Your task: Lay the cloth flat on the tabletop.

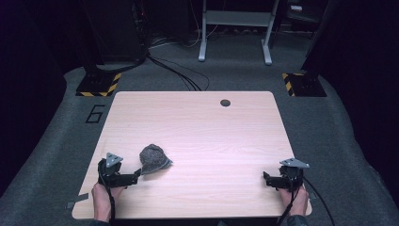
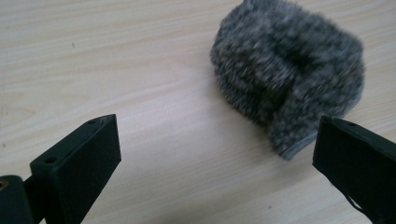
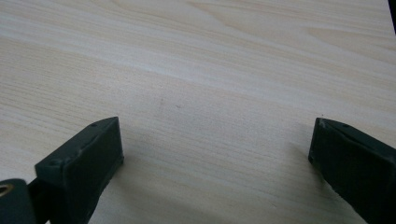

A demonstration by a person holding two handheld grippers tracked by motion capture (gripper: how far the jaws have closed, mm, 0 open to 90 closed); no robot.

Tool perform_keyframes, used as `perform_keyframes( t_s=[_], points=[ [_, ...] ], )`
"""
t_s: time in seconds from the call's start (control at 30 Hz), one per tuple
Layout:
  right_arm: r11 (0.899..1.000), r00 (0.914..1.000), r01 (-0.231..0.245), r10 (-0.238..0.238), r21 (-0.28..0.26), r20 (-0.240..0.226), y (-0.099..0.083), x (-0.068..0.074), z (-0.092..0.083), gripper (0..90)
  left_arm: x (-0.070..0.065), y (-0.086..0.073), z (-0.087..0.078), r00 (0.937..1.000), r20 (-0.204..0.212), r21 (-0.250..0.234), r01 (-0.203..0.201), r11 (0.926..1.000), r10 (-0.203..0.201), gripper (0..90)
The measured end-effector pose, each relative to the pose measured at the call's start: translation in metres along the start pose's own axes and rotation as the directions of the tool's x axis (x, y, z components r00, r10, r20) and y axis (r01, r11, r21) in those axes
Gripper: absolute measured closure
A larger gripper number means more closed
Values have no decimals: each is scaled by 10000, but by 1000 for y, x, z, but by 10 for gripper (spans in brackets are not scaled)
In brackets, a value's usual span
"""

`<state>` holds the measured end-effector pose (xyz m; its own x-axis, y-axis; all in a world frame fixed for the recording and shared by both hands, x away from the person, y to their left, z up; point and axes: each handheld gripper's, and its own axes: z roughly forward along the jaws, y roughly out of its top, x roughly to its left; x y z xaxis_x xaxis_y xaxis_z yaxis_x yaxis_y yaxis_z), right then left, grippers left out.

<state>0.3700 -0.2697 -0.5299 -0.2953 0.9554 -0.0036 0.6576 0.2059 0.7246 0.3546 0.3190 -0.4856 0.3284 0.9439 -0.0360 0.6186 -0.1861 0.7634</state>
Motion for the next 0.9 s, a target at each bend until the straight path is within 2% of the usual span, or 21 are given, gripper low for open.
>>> perform_keyframes(
  t_s=[0.07,0.13,0.2,0.27,0.33,0.37,0.43,0.5,0.63,0.67,0.77,0.8,0.83,0.9],
  points=[
    [10000,10000,5,-5,-2,2,0,0,0,27,-4,8,-3,9997,-56,-95,-248,9996,247,15],
    [10000,10000,-26,26,8,3,0,0,0,27,-7,15,-2,9996,69,-192,-275,9994,277,20],
    [10000,10000,-24,24,4,1,0,0,0,27,-13,23,0,9985,41,-236,-536,9983,537,25],
    [10000,10000,-13,13,7,4,0,0,0,28,-16,28,3,9974,254,-205,-675,9975,680,23],
    [10000,10000,17,-17,9,-14,0,0,-1,33,-22,33,9,9962,162,-305,-854,9959,859,27],
    [10000,10000,12,-12,6,-18,0,1,-1,33,-24,36,13,9953,327,-219,-905,9957,912,27],
    [10000,10000,25,-25,4,-18,0,0,-1,34,-28,39,22,9939,317,-152,-1053,9943,1057,27],
    [10000,10000,28,-28,5,-25,0,0,-1,36,-32,42,30,9927,504,1,-1096,9940,1095,28],
    [10000,10000,33,-33,-4,-27,0,1,-1,38,-38,45,43,9910,549,234,-1238,9920,1224,45],
    [10000,10000,23,-23,0,-26,0,1,-1,39,-43,45,50,9868,560,466,-1546,9869,1519,71],
    [10000,10000,23,-23,-1,-25,0,1,-1,39,-48,43,55,9863,410,586,-1623,9850,1600,104],
    [10000,10000,36,-36,-8,-25,0,0,-1,40,-49,41,58,9823,242,660,-1870,9801,1858,135],
    [10000,10000,26,-26,-3,-37,0,1,-1,40,-50,39,58,9840,240,683,-1776,9817,1763,144],
    [10000,10000,37,-37,-9,-40,0,0,-1,41,-49,37,59,9837,141,655,-1798,9815,1793,148]
  ],
)
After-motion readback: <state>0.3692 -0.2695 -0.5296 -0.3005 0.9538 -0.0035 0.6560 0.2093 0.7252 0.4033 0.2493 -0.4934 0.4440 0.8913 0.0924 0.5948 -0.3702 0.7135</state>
